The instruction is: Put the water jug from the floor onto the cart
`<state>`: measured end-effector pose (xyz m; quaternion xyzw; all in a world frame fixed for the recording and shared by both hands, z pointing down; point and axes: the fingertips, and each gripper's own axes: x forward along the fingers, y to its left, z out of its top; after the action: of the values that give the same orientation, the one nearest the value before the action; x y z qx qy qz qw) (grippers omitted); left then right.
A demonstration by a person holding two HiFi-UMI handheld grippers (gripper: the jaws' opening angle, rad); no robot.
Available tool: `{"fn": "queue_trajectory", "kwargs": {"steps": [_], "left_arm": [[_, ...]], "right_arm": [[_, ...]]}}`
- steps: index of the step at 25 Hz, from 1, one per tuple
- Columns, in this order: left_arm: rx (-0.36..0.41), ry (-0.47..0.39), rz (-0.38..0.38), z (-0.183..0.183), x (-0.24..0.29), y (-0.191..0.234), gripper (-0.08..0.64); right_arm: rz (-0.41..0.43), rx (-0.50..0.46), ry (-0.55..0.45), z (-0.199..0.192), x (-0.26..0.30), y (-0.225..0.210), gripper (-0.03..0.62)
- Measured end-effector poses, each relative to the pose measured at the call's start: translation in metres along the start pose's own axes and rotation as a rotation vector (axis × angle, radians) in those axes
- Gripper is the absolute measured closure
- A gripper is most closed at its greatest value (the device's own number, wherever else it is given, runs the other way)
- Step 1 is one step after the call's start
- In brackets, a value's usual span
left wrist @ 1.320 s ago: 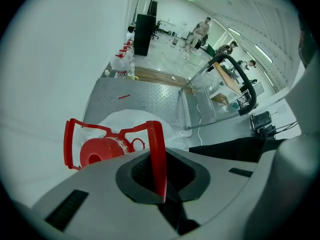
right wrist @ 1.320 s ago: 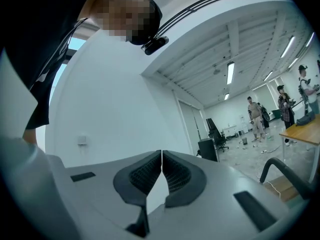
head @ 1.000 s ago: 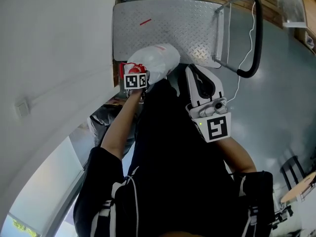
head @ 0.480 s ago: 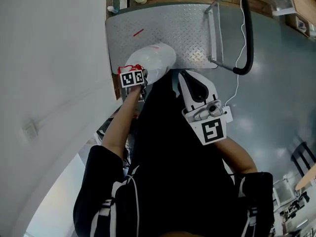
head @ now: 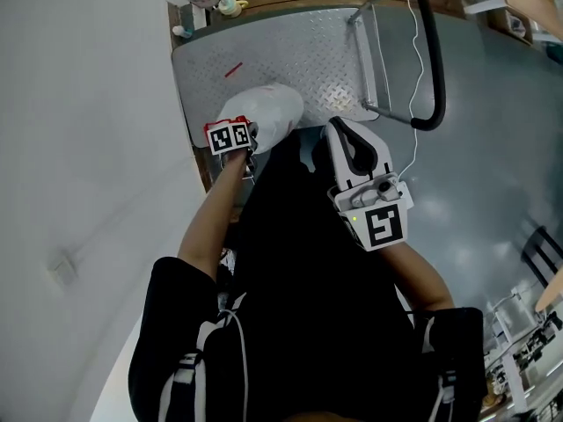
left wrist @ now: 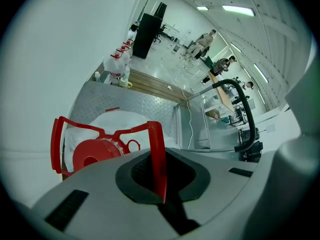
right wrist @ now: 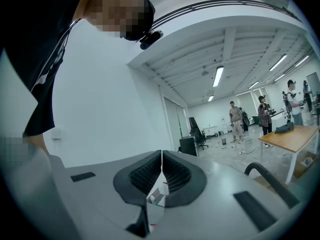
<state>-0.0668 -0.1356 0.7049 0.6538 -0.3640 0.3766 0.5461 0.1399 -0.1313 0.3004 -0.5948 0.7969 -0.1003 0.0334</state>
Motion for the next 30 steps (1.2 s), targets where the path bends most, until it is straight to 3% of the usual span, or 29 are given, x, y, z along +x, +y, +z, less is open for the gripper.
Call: {"fn": "queue_trajectory", "kwargs": {"steps": [7,19,26,30], "left_arm": [[-0.019,-0.011,-0.024,0.025,0.006,0.018,0.535],[-0.120,-0.044,-0.087,0.064,0.034,0.023,0.537],[-0.116,-0.035,-0.160,0.078,0.049,0.004,0.537],[-0.092,-0.001,-0.170,0.078,0.056,-0.002,0.537]], "right_arm": [[-0.066,-0.030,-0.049,0.011,0.017,0.000,0.574],[-0.173,-0.073,0.014,0.003,0.027,-0.008,0.574],[-0.300,-0.082,0.022,0.003,0.016,-0.035,0.574],[-0.311,-0.087,0.031,0.003,0.022,-0.035,0.574]]}}
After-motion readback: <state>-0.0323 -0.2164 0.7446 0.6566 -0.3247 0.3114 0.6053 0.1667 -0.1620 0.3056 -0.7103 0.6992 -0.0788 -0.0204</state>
